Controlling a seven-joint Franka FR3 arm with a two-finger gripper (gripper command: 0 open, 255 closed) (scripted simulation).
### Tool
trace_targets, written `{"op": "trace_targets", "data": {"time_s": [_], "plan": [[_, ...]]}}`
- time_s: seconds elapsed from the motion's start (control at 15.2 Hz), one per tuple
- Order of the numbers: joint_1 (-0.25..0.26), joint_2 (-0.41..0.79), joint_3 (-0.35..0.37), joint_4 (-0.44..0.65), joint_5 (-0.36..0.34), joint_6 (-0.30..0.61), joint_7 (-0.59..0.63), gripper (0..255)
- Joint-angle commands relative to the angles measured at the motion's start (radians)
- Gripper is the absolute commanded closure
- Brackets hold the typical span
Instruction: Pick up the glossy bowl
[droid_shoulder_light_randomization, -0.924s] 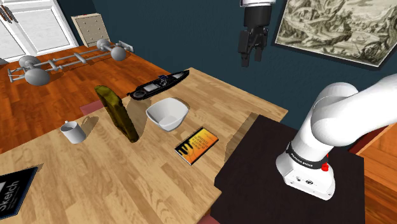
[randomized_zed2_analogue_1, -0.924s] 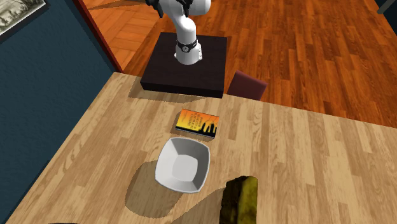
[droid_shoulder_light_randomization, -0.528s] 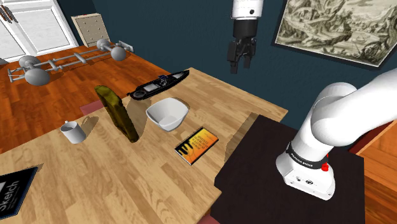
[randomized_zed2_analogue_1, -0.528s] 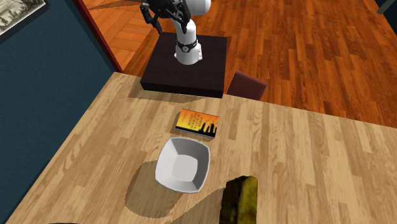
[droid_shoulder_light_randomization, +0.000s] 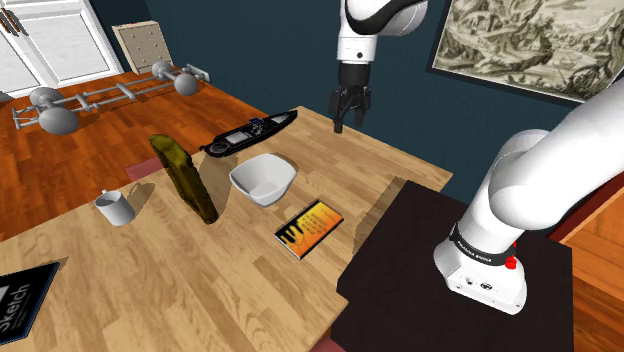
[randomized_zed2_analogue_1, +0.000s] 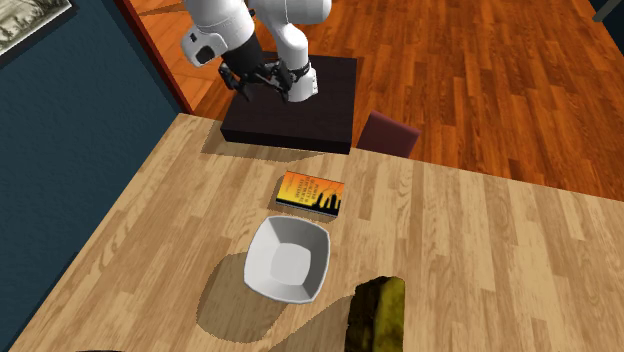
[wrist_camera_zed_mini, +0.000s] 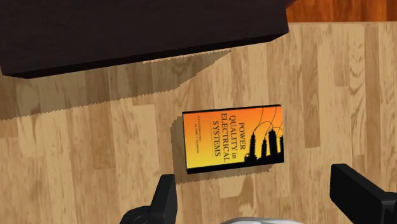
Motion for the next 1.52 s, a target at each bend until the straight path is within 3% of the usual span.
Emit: {"op": "trace_targets", "data": {"time_s": [0.0, 0.73, 1.45], "plan": [[0.001, 0.071, -0.012, 0.016, 0.017, 0.058, -0.023, 0], [0.011, 0.488, -0.038, 0.194, 0.174, 0.292, -0.156, 0], [-0.034, 0.919, -0.001, 0.539, 0.330, 0.370, -0.255, 0]]}}
